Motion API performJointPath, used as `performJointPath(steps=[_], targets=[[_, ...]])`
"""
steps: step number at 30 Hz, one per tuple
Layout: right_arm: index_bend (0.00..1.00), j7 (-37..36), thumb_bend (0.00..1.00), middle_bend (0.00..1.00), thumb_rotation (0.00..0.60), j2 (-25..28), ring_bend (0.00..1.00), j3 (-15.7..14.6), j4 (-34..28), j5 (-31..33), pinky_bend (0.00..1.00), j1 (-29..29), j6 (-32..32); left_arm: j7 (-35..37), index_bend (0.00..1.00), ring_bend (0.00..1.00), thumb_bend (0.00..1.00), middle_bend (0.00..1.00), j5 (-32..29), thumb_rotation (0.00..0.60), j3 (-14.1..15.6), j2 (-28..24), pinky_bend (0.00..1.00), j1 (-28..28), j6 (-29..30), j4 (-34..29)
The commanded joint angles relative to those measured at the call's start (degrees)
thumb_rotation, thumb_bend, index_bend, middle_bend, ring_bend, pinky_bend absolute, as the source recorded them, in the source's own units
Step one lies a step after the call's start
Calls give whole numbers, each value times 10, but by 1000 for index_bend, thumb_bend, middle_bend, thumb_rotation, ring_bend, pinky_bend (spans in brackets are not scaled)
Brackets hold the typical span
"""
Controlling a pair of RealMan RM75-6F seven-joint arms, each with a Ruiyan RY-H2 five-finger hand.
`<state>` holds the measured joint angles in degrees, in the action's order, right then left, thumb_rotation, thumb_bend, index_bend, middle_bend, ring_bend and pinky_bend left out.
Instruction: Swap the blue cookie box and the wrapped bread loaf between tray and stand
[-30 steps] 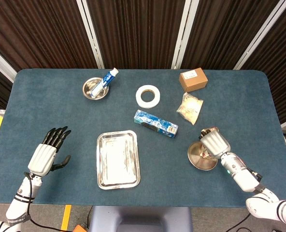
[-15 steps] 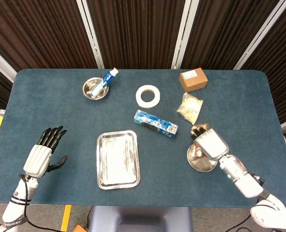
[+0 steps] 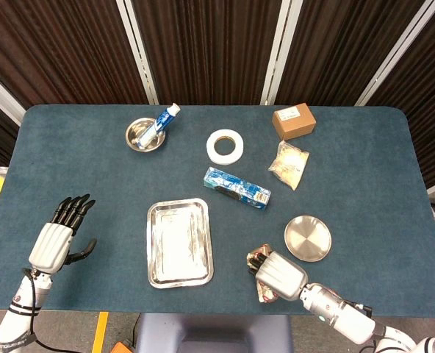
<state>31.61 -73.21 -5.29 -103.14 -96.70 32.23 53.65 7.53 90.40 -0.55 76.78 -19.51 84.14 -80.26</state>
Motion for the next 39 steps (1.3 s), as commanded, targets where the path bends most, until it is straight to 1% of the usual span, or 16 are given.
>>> performJointPath(steps=[1,2,4,6,7,9,11,15,17,20,24,27,31,33,35,39], targets=[[70,-43,211,240,600,-13,210,-5,-1,5,417,5,-13,11,0,0,361,0,-1,600,-3,-1,0,3,-1,8],[32,-48,210,207,600,-14,180,-6,1,3,395,6,-14,14,0,0,361,0,0,600,-3,-1,0,3,-1,9],[1,-57,196,153,600,-16,136,-8,4,3,362,9,-20,16,0,0,361,0,1,600,-3,-1,0,4,-2,11],[0,-65,161,79,600,-9,75,-11,-2,12,301,14,-34,18,0,0,361,0,3,600,-4,-2,0,5,-2,13],[0,-68,134,33,600,-4,32,-12,-8,15,248,15,-38,20,0,0,361,0,4,600,-4,-3,0,5,-2,13],[0,-85,97,3,600,11,2,-13,-22,17,178,17,-37,22,0,0,361,0,2,600,-6,-4,0,5,-5,13],[0,-105,71,0,600,24,0,-13,-29,15,124,15,-29,25,0,0,362,0,0,600,-8,-4,0,3,-10,14],[0,-144,65,0,600,37,0,-9,-20,6,100,9,0,26,0,0,362,0,1,600,-12,-1,0,0,-16,14],[0,-159,65,0,600,34,0,0,-6,9,80,4,19,24,0,0,362,0,1,600,-12,1,0,-1,-18,16],[0,-171,66,0,600,10,0,32,17,39,71,1,39,24,0,0,363,0,0,600,-13,3,0,1,-19,16],[0,-153,66,0,600,-17,0,95,30,134,68,31,3,28,0,0,361,0,4,600,-9,6,0,7,-13,23],[0,-81,65,0,600,-54,0,157,51,250,66,73,-27,33,0,0,361,0,7,600,-7,9,0,12,-8,36],[0,3,65,0,600,-119,0,209,102,413,66,140,-50,42,0,0,362,0,4,600,-9,12,0,15,-7,53],[0,44,66,0,600,-149,0,220,134,479,65,173,-48,49,0,0,361,0,1,600,-11,11,0,16,-9,60],[0,93,66,0,600,-189,0,224,179,549,65,212,-39,58,0,0,361,0,-4,600,-13,10,0,17,-11,68],[0,133,66,0,600,-244,0,225,250,622,66,254,-31,68,0,0,362,0,-12,600,-16,9,0,16,-21,84]])
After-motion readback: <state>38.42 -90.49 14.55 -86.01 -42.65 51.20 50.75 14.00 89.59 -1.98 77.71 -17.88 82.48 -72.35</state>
